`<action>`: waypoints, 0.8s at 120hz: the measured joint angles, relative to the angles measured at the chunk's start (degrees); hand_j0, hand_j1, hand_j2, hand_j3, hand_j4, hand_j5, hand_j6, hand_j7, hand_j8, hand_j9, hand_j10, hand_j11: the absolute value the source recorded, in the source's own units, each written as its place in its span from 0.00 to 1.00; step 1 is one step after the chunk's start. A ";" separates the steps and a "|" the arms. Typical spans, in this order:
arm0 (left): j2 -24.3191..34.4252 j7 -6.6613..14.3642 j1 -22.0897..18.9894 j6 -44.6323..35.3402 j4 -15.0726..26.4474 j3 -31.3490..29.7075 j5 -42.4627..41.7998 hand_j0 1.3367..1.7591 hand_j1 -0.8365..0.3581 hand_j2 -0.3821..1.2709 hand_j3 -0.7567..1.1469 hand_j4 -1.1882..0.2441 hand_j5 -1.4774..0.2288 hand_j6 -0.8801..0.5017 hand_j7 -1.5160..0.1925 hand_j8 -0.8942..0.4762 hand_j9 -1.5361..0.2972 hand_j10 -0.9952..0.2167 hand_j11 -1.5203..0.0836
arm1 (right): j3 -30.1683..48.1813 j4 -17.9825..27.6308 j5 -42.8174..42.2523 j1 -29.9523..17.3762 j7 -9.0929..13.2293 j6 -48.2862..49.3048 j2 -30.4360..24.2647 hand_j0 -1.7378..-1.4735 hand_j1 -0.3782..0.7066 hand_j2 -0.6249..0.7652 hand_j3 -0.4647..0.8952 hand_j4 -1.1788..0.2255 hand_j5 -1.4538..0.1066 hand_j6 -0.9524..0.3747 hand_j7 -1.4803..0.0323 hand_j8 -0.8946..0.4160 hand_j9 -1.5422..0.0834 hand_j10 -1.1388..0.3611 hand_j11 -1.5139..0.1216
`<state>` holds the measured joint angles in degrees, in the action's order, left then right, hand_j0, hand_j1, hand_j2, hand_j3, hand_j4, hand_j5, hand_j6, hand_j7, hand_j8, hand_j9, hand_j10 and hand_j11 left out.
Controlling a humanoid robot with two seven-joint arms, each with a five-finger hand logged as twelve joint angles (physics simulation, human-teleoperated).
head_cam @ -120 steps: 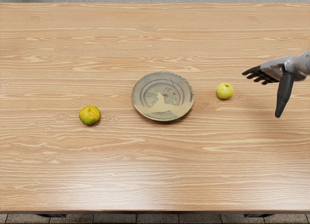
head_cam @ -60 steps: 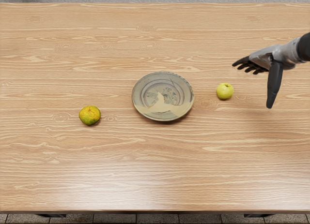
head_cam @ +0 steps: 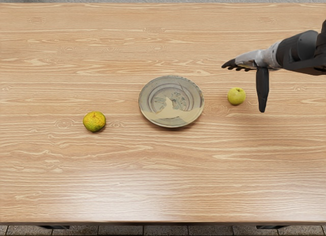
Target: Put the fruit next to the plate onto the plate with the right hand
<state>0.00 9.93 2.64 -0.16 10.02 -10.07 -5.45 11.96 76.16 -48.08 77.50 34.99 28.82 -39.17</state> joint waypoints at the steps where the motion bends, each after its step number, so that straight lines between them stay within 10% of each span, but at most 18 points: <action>1: 0.00 0.00 0.00 0.00 0.00 0.00 0.00 0.76 0.99 0.23 0.40 0.83 0.87 0.64 0.89 0.65 0.84 0.82 0.95 | -0.01 0.08 -0.24 -0.15 0.00 -0.24 0.10 0.30 0.03 0.45 0.34 0.84 0.93 0.71 0.98 0.68 0.95 0.76 0.93; 96: 0.00 0.00 0.00 0.00 0.00 0.00 0.00 0.76 0.99 0.23 0.40 0.83 0.87 0.64 0.89 0.65 0.84 0.82 0.95 | 0.51 -5.38 -18.75 -11.39 0.01 -18.92 10.09 0.30 0.08 0.44 0.34 0.80 0.89 0.68 0.94 0.64 0.91 0.73 0.89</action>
<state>0.00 9.93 2.64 -0.16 10.02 -10.08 -5.45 12.47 70.78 -66.83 66.11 35.00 9.90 -29.08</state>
